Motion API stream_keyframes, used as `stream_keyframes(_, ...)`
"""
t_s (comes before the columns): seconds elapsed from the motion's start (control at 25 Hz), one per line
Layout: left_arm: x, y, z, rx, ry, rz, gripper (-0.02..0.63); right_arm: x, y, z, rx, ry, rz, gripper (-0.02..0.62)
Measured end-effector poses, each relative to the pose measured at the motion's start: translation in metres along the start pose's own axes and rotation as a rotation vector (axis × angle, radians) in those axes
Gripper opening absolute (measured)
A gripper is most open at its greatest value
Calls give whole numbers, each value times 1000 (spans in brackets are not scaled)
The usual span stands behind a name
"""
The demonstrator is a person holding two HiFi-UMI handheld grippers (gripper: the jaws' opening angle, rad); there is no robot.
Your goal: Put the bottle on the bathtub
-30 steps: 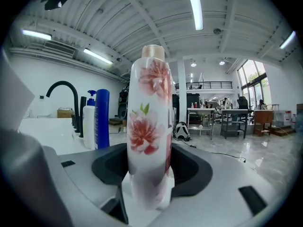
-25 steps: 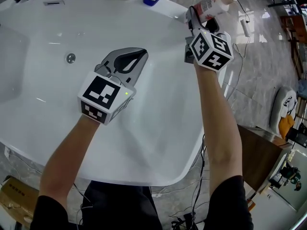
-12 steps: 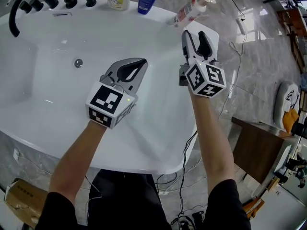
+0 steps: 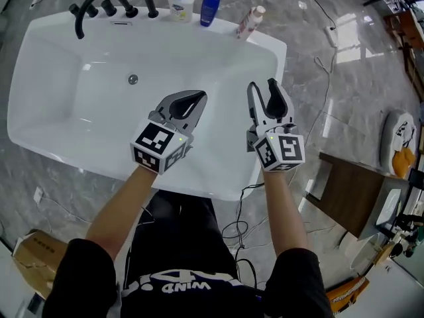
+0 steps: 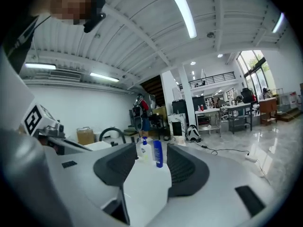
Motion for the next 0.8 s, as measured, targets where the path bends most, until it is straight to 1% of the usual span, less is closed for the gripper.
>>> stream_keyframes(0.08, -9, -19, -28, 16, -2, -1, 8, -8, 26, -30, -20, 4, -13, 209)
stream_keyframes(0.24, -26, -53, -79, 26, -14, 37, 8, -17, 65, -78, -66, -2, 45, 209)
stream_keyframes(0.32, -29, -69, -101, 27, -15, 62, 8, -22, 79, -99, -73, 3, 48, 203)
stream_keyframes(0.44, -30, -87, -129, 20, -21, 90, 8, -28, 93, -129, -79, 13, 46, 198)
stream_keyframes(0.6, -27, -106, -162, 23, -30, 99, 8, -31, 109, -166, -89, 12, 71, 187)
stream_keyframes(0.68, -26, -117, -175, 33, -31, 122, 8, -34, 116, -185, -81, -6, 67, 165)
stream_keyframes(0.72, -25, -121, -180, 40, -31, 137, 8, -36, 119, -193, -75, -17, 60, 137)
stream_keyframes(0.8, -24, -126, -187, 49, -32, 162, 8, -38, 123, -206, -76, -28, 62, 120)
Point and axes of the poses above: the fingertips, and each gripper's own axes: z forward along the fingers, y to its left, x out of its underside, the point moved 5 cm from there along -z, backward along the fingers, and after that the axes turned 11 degrees about y, right-handed, at the moved point
